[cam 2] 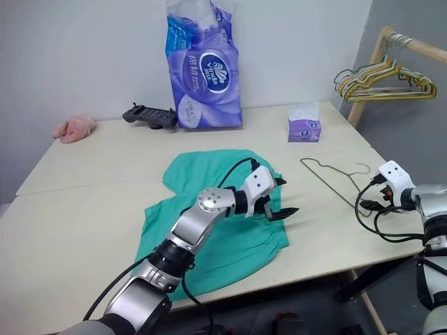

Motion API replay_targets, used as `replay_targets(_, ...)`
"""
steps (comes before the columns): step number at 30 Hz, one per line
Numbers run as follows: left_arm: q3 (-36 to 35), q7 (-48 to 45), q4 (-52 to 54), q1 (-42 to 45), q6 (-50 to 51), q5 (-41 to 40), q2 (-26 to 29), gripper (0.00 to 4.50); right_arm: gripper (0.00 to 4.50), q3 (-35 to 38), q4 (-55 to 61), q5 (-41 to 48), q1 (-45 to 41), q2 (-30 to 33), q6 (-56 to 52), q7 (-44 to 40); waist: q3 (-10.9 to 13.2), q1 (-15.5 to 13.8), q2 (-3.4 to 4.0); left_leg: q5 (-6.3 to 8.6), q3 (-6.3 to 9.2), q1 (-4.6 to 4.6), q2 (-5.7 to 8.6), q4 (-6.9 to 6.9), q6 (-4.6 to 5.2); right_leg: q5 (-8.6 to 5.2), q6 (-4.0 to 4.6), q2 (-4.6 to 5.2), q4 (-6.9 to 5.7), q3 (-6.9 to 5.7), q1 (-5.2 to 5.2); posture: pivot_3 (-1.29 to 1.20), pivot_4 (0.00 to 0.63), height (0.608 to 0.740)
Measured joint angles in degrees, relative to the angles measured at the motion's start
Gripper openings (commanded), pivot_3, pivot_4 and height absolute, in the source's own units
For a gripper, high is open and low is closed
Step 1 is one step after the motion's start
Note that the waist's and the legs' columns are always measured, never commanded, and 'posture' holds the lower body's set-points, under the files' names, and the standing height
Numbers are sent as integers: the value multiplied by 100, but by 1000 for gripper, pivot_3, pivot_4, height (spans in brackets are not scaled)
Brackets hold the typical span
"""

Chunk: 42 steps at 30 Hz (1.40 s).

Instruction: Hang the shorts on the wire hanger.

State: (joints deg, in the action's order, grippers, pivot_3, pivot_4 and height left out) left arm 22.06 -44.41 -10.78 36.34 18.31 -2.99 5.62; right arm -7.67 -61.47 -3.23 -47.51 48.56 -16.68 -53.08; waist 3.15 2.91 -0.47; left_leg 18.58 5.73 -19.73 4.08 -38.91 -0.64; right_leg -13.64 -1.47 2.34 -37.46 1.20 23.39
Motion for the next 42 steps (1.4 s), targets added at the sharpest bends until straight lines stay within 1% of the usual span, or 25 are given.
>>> replay_targets(6,1,-115,249,0,118,-134,-3,4490,4500,-34,-663,-236,-254,-191,296,91,-3,-44,5,0,0,0,2,0,-1,0,0,2,0,2,0,-43,29,740)
replay_targets(15,1,-218,442,0,253,-241,91,4490,4500,-19,-1040,-357,-376,-252,538,99,-14,-74,20,-1,-5,1,4,-1,-1,1,0,1,-1,7,0,-18,18,740)
replay_targets(28,0,-247,461,2,290,-346,112,4490,4500,283,-1409,-456,-559,-394,487,546,-16,-117,20,-1,-9,2,7,-2,-1,1,-1,2,-2,14,-1,5,40,740)
replay_targets(31,-1,-252,461,7,301,-368,151,4500,3946,412,-1460,-446,-571,-400,349,364,-16,-118,20,0,-9,3,7,-2,0,1,-1,1,-3,13,-1,11,42,740)
replay_targets(35,-21,-252,461,49,357,-378,177,4500,2569,562,-1494,-390,-573,-425,144,82,-16,-127,20,-1,-8,2,8,-2,0,1,-1,2,-3,13,-1,23,34,740)
replay_targets(42,-67,-247,514,72,406,-383,177,4500,135,629,-1501,-436,-578,-451,137,38,-16,-141,20,-1,-8,3,10,-3,0,2,-1,3,-4,14,-1,23,25,740)
